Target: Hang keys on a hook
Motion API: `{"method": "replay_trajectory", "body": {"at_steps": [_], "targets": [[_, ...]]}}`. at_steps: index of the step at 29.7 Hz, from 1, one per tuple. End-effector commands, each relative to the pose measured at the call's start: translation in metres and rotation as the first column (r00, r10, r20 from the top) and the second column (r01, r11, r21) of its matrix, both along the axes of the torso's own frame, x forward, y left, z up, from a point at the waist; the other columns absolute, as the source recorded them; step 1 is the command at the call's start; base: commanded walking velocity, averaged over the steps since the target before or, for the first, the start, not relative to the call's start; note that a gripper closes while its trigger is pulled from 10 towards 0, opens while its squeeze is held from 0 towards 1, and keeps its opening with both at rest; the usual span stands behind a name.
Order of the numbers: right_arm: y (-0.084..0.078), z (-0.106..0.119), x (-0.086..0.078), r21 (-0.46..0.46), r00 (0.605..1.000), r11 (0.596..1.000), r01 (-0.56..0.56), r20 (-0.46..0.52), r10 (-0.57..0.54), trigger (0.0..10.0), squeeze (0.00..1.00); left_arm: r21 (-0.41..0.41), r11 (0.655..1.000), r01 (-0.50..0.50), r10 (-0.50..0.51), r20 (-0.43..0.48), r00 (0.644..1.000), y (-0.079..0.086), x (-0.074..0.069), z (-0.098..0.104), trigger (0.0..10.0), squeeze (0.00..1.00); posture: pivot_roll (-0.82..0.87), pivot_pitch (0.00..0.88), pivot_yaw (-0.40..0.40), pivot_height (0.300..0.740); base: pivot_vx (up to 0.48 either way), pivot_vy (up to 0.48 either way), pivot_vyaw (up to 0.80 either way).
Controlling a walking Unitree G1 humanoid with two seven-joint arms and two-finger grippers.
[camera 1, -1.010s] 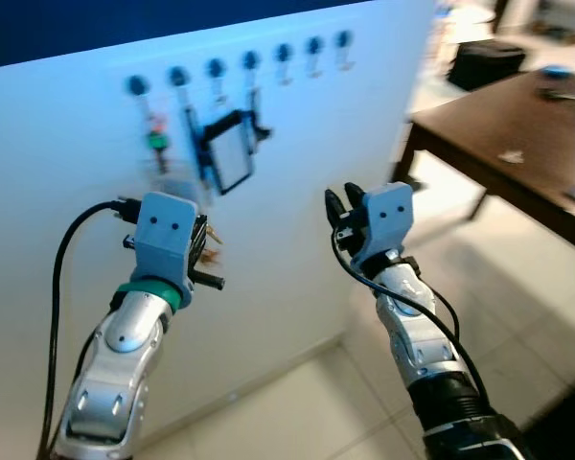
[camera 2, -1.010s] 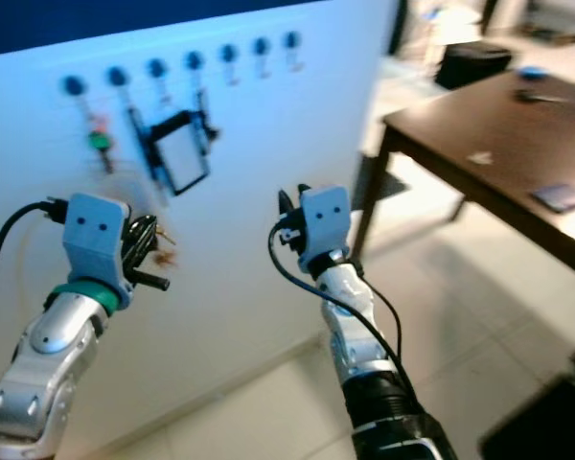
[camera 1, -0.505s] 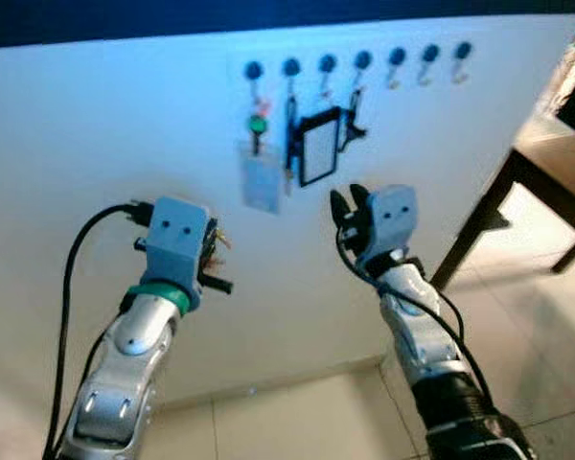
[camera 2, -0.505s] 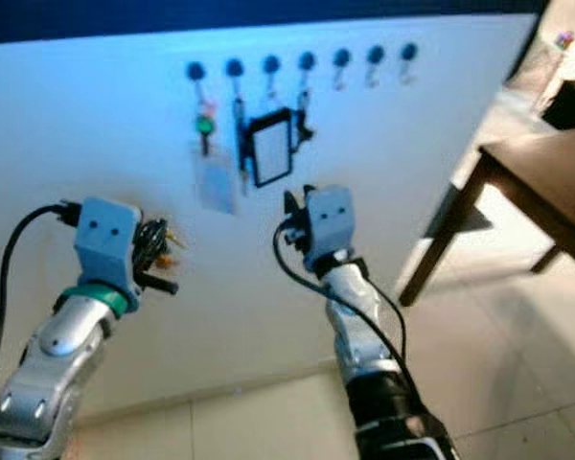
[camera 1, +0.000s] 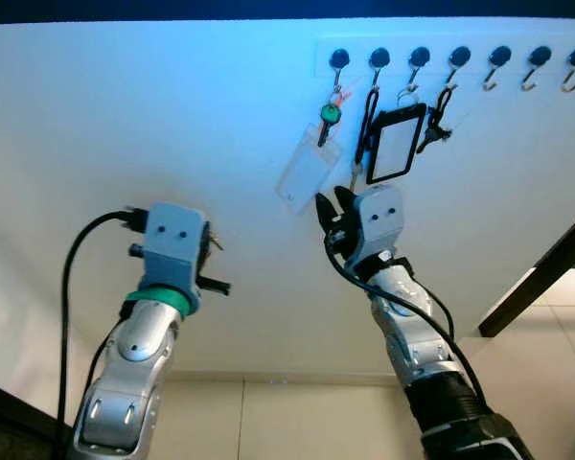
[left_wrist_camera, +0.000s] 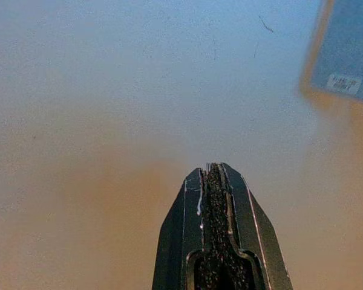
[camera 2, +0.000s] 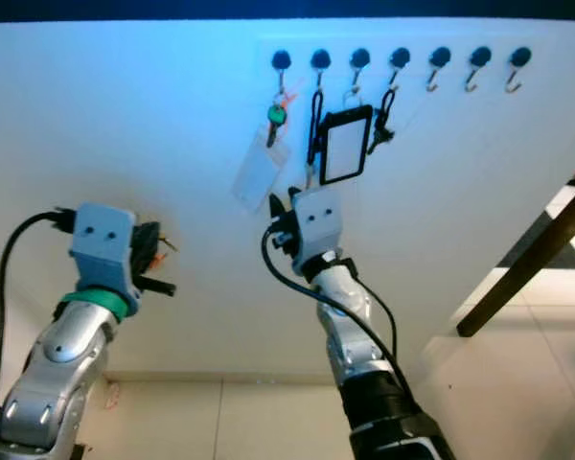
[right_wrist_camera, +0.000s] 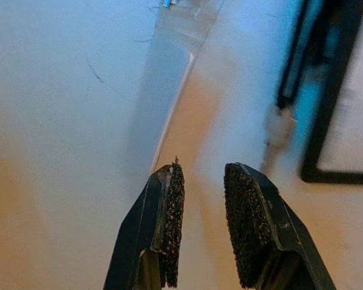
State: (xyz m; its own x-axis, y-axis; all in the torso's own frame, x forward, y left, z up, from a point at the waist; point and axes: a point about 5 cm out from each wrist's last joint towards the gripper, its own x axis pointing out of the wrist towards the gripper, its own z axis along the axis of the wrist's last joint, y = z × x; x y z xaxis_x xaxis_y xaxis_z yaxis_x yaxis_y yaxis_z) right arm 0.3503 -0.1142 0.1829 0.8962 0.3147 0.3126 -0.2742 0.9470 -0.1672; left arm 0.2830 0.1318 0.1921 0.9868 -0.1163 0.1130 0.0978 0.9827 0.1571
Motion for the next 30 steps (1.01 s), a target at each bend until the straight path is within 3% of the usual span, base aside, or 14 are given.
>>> {"method": "replay_trajectory", "body": {"at_steps": [1, 30], "targets": [[0.0023, -0.003, -0.0007, 0.005, 1.0, 1.0, -0.011, -0.009, 0.011, 10.0, 0.0, 0.001, 1.0, -0.012, 0.012, -0.003, 1.0, 0.0021, -0.0027, -0.001, 10.0, 0.0, 0.0, 0.0, 0.075, 0.74, -0.48, 0.0, 0.0], [0.0007, -0.0045, -0.0009, 0.01, 1.0, 1.0, -0.009, -0.013, 0.01, 10.0, 0.0, 0.005, 1.0, -0.007, 0.007, 0.001, 1.0, 0.002, -0.0019, -0.0006, 10.0, 0.0, 0.0, 0.0, 0.079, 0.74, -0.478, 0.0, 0.0]]}}
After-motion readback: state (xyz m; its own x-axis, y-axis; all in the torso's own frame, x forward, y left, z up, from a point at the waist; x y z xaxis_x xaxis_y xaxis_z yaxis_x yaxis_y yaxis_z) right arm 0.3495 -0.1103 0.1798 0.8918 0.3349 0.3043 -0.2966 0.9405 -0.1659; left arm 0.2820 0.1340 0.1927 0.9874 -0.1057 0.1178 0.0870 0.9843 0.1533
